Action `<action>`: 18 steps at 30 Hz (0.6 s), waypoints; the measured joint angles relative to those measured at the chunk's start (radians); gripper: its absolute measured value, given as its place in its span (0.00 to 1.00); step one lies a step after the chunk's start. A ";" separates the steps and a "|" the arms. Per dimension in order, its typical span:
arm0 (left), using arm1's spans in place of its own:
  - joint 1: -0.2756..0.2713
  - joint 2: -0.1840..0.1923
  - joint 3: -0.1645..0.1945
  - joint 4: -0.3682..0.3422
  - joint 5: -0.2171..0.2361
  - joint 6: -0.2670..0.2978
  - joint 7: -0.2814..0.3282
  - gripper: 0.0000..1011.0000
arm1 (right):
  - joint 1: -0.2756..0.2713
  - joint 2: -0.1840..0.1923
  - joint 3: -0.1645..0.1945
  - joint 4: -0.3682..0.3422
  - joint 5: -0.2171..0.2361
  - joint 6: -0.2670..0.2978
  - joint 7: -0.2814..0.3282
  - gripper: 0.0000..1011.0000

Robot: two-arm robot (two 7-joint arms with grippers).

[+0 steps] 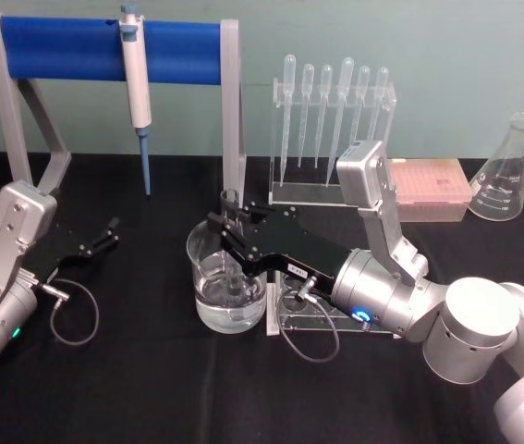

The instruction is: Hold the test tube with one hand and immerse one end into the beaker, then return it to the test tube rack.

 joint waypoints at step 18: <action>0.000 0.000 0.000 0.000 0.000 0.000 0.000 0.99 | 0.000 0.000 0.000 0.000 0.000 0.000 0.000 0.22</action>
